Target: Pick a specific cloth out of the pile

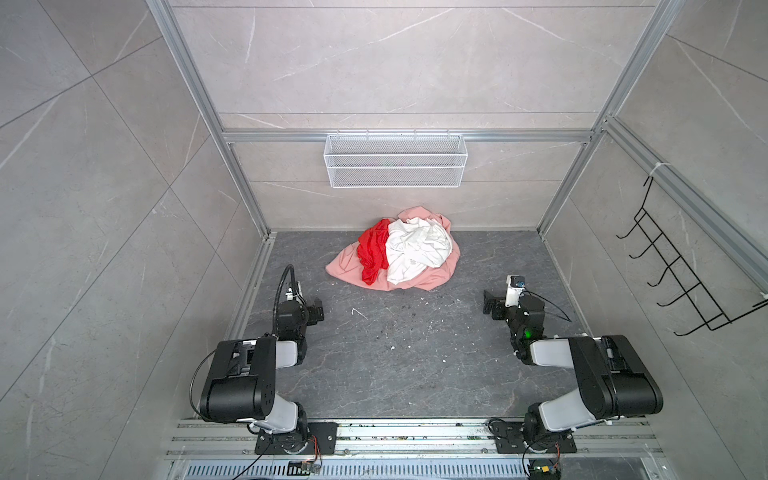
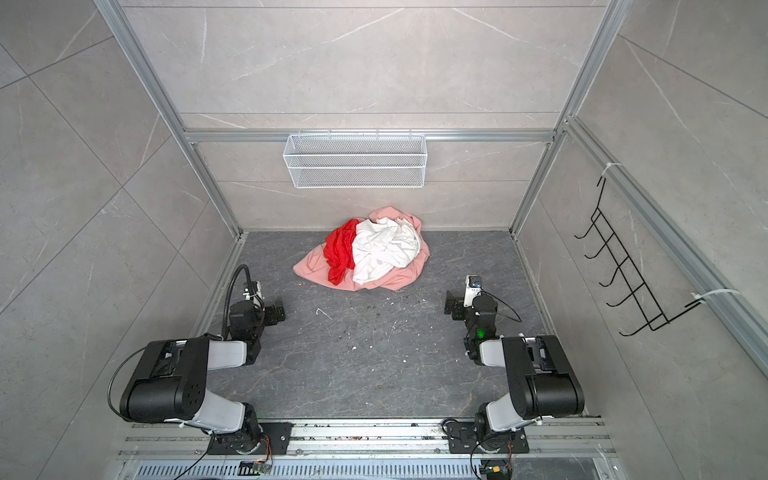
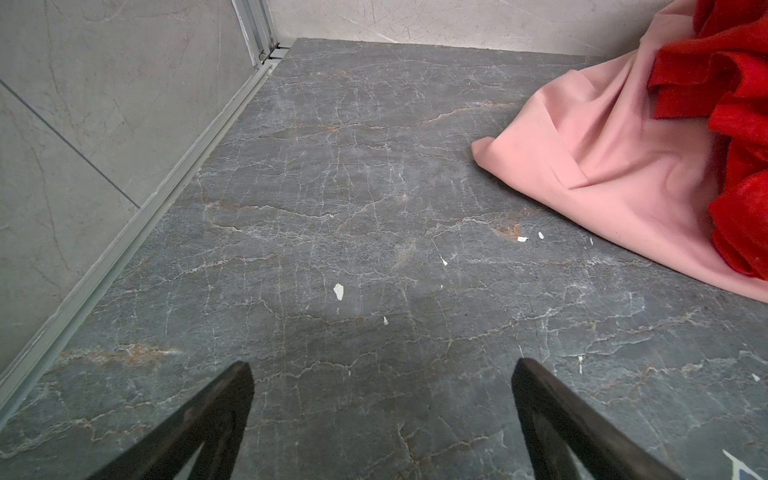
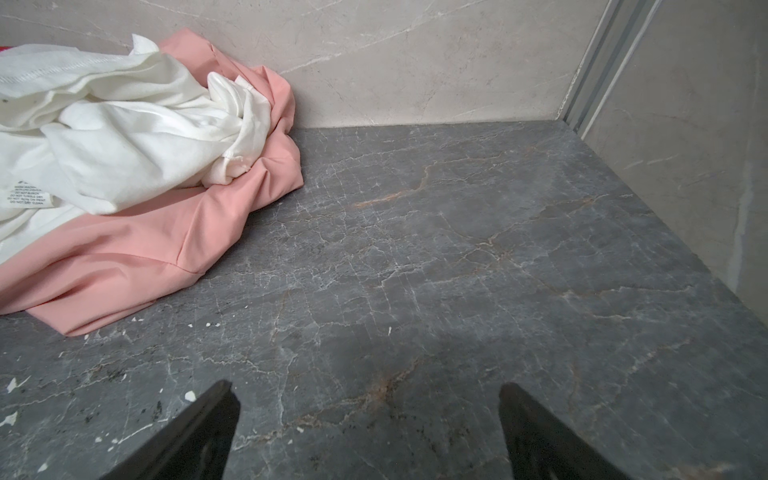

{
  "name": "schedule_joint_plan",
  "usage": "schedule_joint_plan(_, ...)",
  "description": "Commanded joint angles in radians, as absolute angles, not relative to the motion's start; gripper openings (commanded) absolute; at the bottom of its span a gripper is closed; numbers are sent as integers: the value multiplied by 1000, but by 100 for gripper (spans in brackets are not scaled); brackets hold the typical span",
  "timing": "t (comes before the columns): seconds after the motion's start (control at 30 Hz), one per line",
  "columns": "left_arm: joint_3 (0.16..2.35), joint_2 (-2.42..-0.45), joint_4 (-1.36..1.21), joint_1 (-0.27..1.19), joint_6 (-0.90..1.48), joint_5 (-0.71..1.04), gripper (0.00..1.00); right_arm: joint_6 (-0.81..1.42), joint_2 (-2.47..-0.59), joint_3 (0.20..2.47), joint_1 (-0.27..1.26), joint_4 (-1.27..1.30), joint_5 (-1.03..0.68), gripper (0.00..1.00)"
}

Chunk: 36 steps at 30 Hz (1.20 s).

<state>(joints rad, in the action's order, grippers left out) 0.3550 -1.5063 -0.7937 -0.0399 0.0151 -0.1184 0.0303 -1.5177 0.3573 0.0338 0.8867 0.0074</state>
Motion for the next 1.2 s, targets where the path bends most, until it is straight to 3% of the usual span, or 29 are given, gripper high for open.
schedule_joint_plan(0.0, 365, -1494, -833, -41, 16, -114, 100, 20, -1510, 343, 50, 913, 40, 99)
schedule_joint_plan(0.43, 380, -1437, -769, 34, -9, -267, 99, 22, -1357, 333, 90, 803, 149, 100)
schedule_joint_plan(0.73, 389, -1376, -707, 44, -29, -240, 99, 36, -1330, 318, 103, 798, 196, 99)
schedule_joint_plan(0.93, 505, -1308, -452, 43, -67, -200, 99, 46, -1308, 306, 105, 796, 208, 99)
schedule_joint_plan(1.17, 474, -1272, -462, 41, -67, -250, 99, 56, -1294, 306, 104, 785, 238, 99)
